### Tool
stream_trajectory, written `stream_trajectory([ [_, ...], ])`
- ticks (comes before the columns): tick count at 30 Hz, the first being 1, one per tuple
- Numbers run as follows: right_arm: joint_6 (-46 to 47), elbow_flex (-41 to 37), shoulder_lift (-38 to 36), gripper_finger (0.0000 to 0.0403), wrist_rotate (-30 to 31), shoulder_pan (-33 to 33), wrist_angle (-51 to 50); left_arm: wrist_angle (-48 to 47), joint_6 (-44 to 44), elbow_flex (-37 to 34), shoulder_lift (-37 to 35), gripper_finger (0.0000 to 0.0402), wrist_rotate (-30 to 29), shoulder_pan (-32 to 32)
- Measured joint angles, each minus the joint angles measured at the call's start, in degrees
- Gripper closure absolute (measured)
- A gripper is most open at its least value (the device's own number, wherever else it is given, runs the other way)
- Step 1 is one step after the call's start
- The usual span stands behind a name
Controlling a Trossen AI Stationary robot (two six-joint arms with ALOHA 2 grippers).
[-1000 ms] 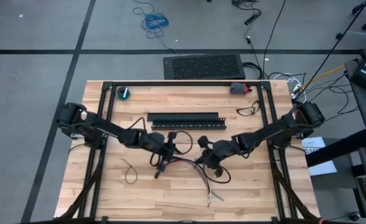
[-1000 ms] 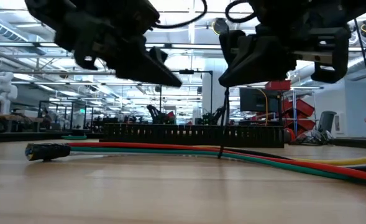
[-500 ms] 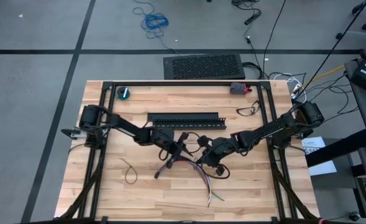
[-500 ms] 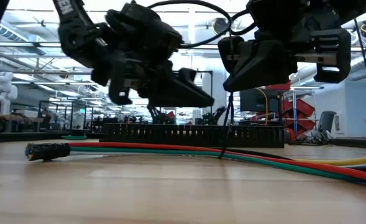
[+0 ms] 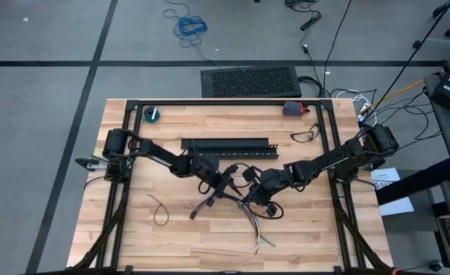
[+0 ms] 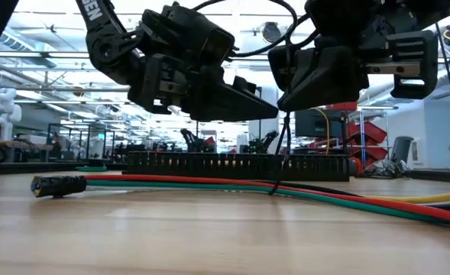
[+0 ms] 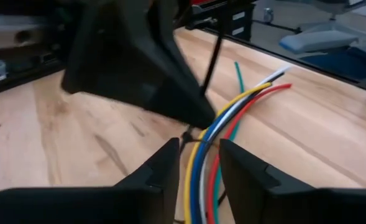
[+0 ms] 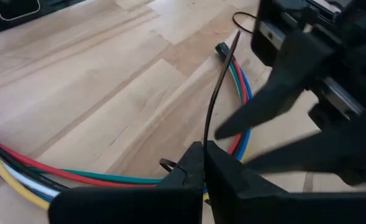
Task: Ziptie cables
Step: Wrap the cables together using a zip tie
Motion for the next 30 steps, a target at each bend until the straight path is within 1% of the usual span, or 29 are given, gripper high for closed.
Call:
stream_trajectory([
  [4, -0.08, 0.0, 0.0, 0.0403, -1.17, -0.99, 0.37, 0.42, 0.0, 0.03, 0.0, 0.027, -0.03, 0.98],
  [7, -0.03, 0.0, 0.0, 0.0403, -1.15, -1.8, 0.36, -0.01, 0.0, 1.01, 0.25, 0.0268, -0.07, 1.17],
  [11, -0.65, 0.0, 0.1, 0.0403, -1.2, -1.91, 0.56, -0.44, -0.81, 2.95, 3.12, 0.0268, 0.17, 1.1],
  [15, -0.73, 0.02, 0.02, 0.0403, -1.13, -1.96, 0.64, -0.48, -3.08, 5.04, 5.85, 0.0268, 3.7, 1.1],
  [18, -0.93, 0.02, 0.02, 0.0403, -1.11, -2.0, 0.65, -0.96, -3.1, 5.8, 7.19, 0.0268, 4.29, 0.93],
  [30, 0.44, 0.02, 0.02, 0.0403, -0.89, -2.07, -1.31, -1.44, -4.58, 5.92, 6.1, 0.0268, 6.29, 1.13],
])
